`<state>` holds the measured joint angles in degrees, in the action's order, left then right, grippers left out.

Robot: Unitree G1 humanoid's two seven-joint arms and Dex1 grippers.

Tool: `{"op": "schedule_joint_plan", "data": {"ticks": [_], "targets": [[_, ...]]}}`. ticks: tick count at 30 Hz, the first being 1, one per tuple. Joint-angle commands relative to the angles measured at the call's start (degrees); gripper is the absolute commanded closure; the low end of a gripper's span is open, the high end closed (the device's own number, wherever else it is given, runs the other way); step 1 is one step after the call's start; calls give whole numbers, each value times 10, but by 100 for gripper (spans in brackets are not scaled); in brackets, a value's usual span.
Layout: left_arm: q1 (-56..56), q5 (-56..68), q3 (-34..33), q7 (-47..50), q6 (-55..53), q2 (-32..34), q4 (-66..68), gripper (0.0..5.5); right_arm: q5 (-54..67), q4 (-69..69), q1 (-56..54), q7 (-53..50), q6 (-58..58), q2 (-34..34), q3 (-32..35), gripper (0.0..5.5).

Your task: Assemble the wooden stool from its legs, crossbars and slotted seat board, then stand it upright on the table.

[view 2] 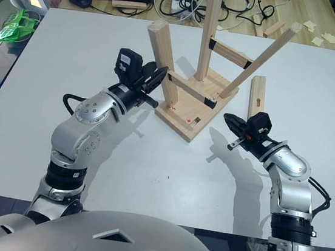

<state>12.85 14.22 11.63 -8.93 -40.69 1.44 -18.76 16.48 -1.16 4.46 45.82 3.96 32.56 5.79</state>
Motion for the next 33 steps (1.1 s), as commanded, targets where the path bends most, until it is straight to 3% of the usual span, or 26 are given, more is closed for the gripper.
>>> {"op": "schedule_joint_plan", "data": {"ticks": [1, 4, 8, 18, 19, 28, 30, 33], "targets": [[-15, -11, 6, 10, -49, 8, 21, 450, -7, -6, 0, 1, -5, 4, 0, 543], [-16, -13, 11, 10, -56, 10, 24, 451, -8, -5, 1, 2, -8, 4, -1, 543], [-14, -36, 38, -1, -11, 25, 16, 451, -9, -6, -1, 2, -8, 4, -3, 543], [-50, -54, 38, 3, 124, 2, -7, 451, -20, 2, 14, 6, -10, 5, -14, 543], [-52, -54, 34, 4, 133, 0, -9, 415, -20, 2, 14, 6, -10, 5, -13, 543], [-45, -73, 33, -6, 220, 3, -32, 286, -22, 4, 21, 5, -12, -2, -16, 543], [-12, -80, 13, 1, 227, 5, -41, 255, -21, 6, 22, 5, -11, -2, -15, 543], [74, -87, -37, 4, 250, 22, -14, 253, -20, 4, 21, 5, -11, 0, -14, 543]]}}
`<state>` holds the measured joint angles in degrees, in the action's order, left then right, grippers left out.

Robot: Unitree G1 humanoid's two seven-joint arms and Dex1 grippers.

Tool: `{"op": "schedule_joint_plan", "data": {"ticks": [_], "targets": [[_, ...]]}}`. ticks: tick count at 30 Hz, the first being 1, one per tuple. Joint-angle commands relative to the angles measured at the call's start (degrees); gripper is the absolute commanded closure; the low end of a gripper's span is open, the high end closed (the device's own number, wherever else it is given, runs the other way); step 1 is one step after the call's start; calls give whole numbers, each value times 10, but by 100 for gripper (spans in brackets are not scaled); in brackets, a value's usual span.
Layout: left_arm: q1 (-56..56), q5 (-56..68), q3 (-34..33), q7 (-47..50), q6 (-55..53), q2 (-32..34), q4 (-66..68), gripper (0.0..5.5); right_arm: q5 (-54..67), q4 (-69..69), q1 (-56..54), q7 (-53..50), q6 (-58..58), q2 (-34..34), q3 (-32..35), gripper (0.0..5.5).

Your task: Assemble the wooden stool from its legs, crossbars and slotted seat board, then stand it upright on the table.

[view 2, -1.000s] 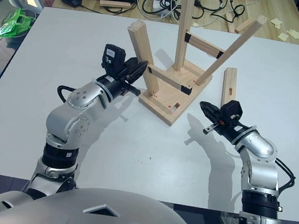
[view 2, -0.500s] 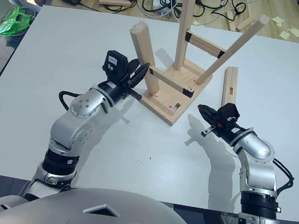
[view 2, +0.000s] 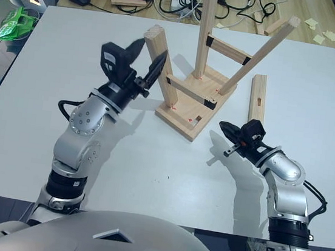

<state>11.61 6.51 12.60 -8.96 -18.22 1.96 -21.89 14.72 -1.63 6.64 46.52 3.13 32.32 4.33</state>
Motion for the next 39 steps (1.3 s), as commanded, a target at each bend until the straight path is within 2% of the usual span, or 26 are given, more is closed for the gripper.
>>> {"op": "schedule_joint_plan", "data": {"ticks": [1, 4, 7, 11, 13, 15, 22, 28, 32, 34, 37, 39], "targets": [[136, -5, -68, -3, 29, 30, 40, 253, -3, 8, -1, -2, -3, 2, 1, 543], [299, 23, -129, -16, -4, 65, 116, 253, -4, 5, -4, -1, -5, 2, 1, 543], [368, 32, -119, -55, -73, 89, 183, 253, -5, -1, -8, -4, -8, -1, 0, 543], [279, 60, -57, -68, -271, 67, 165, 253, -3, -26, -38, -9, -9, 2, 11, 543], [229, 59, -31, -52, -312, 48, 129, 253, 2, -29, -39, -8, -7, 4, 17, 543], [225, 57, -33, -32, -326, 33, 107, 253, -5, -26, -29, -9, -14, 1, 12, 543], [398, 65, -115, 8, -245, 3, 86, 253, -14, -25, -32, -23, -18, -16, -6, 543], [441, 84, -158, 14, -205, 4, 89, 253, 4, -45, -50, -52, 7, -17, 31, 543], [411, 79, -227, 46, -142, 25, 109, 251, -4, -93, -92, -148, -14, -31, 95, 483], [394, 76, -242, 56, -134, 37, 108, 251, -11, -109, -123, -201, -5, -32, 118, 434], [380, 74, -254, 77, -119, 36, 103, 251, -9, -135, -156, -240, 48, -29, 126, 385], [369, 70, -256, 90, -106, 32, 108, 251, -21, -166, -165, -239, 68, -27, 108, 343]]}}
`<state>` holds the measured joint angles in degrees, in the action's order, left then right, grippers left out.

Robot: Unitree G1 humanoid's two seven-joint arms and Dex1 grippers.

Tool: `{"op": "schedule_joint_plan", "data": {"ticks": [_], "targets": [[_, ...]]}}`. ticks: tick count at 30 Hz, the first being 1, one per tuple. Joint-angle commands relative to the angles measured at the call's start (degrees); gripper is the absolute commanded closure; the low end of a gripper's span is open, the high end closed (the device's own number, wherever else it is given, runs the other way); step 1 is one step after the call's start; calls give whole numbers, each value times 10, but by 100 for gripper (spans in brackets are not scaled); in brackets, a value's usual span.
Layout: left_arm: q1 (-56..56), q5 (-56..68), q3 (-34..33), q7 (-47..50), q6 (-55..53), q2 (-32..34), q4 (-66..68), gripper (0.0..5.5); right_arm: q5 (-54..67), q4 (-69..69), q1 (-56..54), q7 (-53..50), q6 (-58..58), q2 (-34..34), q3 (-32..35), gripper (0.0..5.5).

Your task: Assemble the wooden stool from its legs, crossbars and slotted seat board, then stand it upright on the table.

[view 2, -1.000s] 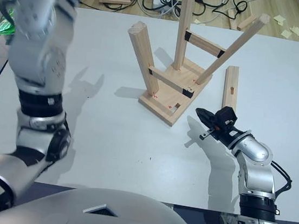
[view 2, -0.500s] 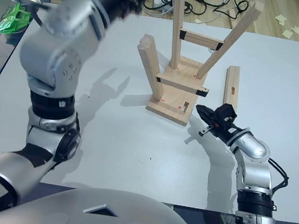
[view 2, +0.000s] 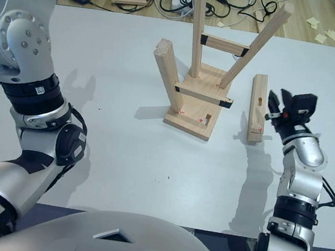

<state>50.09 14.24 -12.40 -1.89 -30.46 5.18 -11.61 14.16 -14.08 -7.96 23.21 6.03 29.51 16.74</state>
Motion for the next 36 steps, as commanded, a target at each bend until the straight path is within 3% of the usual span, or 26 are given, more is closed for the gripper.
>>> {"op": "schedule_joint_plan", "data": {"ticks": [1, 8, 14, 20, 24, 36], "targets": [[-20, -9, -6, 24, 23, -1, 9, 251, -23, -53, -22, -5, 46, 1, -24, 330], [-29, -9, 2, 28, 79, -6, 39, 251, -11, 3, -1, -23, 109, -23, -26, 211], [-44, -7, 3, 24, 87, 2, 44, 251, -14, 49, -1, -70, 256, -46, -44, 122], [-51, -1, -2, 31, 82, 0, 36, 251, -7, 48, 1, -88, 444, -39, -44, 116], [-48, 3, -1, 33, 88, -2, 39, 251, -6, 37, 24, -105, 490, -48, -19, 116], [-47, 33, -11, 39, 71, -9, 46, 251, -27, -47, 30, -125, 437, -73, -1, 332]]}}
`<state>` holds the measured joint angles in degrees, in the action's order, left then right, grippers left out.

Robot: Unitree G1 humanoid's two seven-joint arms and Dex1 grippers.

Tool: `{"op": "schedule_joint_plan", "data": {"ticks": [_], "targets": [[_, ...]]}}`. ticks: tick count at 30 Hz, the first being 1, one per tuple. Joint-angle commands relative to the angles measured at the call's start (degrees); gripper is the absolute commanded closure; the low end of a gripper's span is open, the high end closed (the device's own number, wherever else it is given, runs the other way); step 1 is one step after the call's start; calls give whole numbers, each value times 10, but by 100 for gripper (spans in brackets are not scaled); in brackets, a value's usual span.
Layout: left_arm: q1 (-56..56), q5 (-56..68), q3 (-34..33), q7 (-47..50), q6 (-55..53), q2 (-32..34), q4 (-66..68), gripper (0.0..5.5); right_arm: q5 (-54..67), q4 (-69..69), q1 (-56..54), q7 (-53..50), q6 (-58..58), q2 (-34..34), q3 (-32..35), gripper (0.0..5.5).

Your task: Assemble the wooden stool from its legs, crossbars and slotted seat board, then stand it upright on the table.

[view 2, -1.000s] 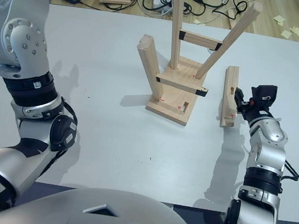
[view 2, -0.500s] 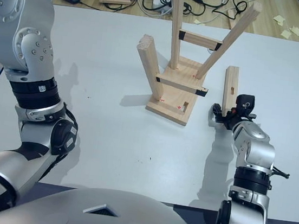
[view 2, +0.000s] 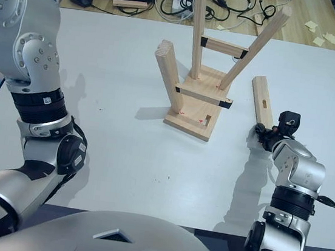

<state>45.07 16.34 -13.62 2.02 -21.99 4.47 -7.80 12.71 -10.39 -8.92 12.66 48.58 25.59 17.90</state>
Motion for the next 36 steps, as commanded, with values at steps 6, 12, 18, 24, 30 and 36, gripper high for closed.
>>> {"op": "schedule_joint_plan", "data": {"ticks": [6, 12, 18, 24, 30, 36], "targets": [[3, 17, 11, -8, -21, 4, 15, 251, -13, -119, 28, -58, -74, -57, 7, 346], [12, 13, 8, -13, -18, 16, 27, 251, -6, -133, -4, -85, -126, -70, 24, 346], [23, 6, 13, -22, -4, 30, 36, 251, -20, -208, -54, -116, -274, -61, 42, 346], [36, 6, 19, -34, -1, 31, 51, 251, -28, -230, -96, -154, -405, -63, 46, 347], [29, 9, 23, -44, -4, 30, 51, 251, -54, -175, -73, -177, -448, -69, 27, 347], [25, 5, 20, -41, 15, 27, 42, 251, -137, -122, -85, -194, -515, -39, -21, 347]]}}
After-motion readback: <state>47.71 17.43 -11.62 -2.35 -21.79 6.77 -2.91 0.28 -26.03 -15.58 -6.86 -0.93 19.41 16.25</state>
